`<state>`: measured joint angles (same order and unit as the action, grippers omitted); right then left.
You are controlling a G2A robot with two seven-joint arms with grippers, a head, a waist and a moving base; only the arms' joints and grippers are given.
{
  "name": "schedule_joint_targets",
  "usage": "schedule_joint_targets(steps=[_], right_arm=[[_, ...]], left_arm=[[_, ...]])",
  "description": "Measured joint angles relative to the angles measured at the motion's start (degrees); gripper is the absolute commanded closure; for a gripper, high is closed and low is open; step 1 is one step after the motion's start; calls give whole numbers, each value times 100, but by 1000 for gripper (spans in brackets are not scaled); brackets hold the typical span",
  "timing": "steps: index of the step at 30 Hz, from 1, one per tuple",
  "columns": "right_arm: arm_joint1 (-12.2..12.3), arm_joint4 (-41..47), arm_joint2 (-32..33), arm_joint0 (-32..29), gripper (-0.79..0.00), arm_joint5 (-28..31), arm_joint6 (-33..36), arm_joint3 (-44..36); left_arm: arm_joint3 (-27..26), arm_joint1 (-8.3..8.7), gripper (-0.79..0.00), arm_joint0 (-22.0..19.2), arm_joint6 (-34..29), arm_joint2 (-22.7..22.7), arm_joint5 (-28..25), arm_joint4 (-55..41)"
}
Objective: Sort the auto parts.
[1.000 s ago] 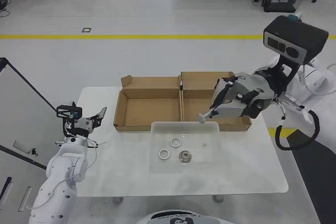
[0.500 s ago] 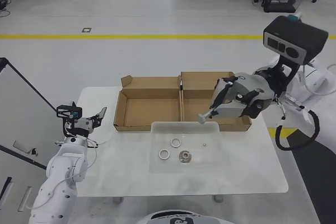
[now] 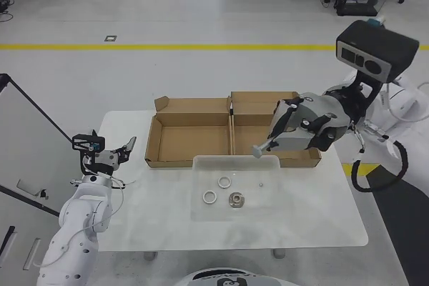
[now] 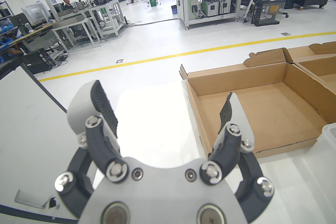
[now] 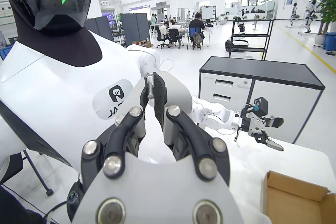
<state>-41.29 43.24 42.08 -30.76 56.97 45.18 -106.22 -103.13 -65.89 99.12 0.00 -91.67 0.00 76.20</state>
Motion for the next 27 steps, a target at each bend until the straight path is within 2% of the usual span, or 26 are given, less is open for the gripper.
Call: schedule_joint_targets(steps=[4, 9, 18, 22, 27], right_arm=[[-25, 137, 92, -246, 0, 51, -169, -210], [-98, 765, 201, -486, 0, 105, -69, -472], [-372, 1869, 443, -905, 0, 103, 111, -854], [-479, 1915, 536, -1000, 0, 80, 133, -821], [-541, 1497, 607, -1023, 0, -227, 441, -529]], left_arm=[[0, 0, -785, 0, 0, 0, 0, 0], [0, 0, -785, 0, 0, 0, 0, 0], [0, 0, -785, 0, 0, 0, 0, 0], [0, 0, -785, 0, 0, 0, 0, 0], [0, 0, -785, 0, 0, 0, 0, 0]])
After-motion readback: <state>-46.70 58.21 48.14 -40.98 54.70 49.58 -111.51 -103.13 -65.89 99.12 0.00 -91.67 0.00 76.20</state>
